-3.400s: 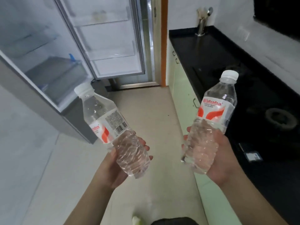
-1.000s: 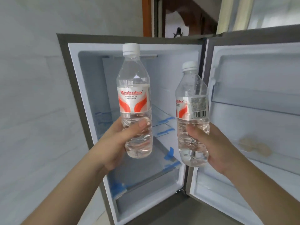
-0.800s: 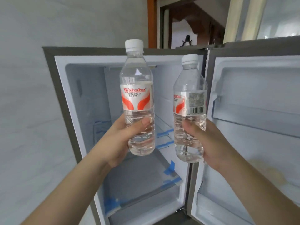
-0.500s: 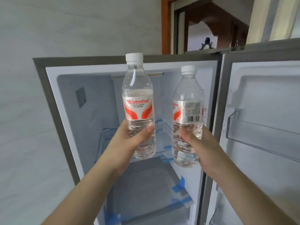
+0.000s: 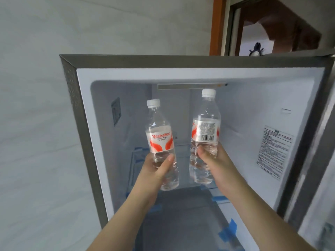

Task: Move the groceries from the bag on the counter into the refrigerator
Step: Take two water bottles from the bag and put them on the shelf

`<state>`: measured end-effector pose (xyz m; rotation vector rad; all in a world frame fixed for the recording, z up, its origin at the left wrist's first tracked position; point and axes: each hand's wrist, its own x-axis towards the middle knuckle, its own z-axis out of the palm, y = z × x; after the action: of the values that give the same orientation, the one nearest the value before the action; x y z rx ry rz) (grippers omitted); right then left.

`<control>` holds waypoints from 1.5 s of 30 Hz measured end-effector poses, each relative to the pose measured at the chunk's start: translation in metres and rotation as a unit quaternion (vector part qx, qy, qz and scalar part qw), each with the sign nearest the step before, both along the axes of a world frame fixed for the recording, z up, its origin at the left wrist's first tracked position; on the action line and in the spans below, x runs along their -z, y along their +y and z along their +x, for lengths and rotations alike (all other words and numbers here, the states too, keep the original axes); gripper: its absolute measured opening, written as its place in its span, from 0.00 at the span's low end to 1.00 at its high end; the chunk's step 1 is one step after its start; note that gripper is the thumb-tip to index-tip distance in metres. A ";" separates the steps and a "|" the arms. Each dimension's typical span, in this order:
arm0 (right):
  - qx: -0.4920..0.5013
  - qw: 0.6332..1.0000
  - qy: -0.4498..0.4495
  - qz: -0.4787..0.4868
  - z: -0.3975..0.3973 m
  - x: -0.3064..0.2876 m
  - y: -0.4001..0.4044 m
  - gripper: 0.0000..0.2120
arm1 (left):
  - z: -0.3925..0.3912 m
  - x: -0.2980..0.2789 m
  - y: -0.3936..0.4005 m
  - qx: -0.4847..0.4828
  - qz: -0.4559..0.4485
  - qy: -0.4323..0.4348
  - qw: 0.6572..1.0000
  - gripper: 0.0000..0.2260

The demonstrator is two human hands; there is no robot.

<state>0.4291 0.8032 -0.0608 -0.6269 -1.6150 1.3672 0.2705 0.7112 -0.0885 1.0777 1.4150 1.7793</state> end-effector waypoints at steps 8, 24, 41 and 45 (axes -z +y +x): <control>0.013 1.000 -0.012 -0.008 -0.023 0.026 0.034 0.35 | -0.041 0.012 0.058 -0.005 -0.003 -0.017 1.000 0.32; 0.044 0.995 -0.089 -0.024 -0.049 0.068 0.135 0.24 | -0.048 0.045 0.143 -0.122 -0.081 0.009 0.989 0.26; 0.100 0.992 -0.070 -0.022 -0.114 0.092 0.185 0.28 | -0.061 0.051 0.176 -0.169 -0.081 0.070 0.980 0.17; 0.112 0.990 -0.084 -0.006 -0.122 0.091 0.191 0.29 | -0.065 0.057 0.185 -0.186 -0.098 0.083 0.974 0.18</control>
<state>0.3074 0.9937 -0.1520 -0.9217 -1.6141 1.1850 0.2059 0.8958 -0.1454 0.9197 1.9560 1.7790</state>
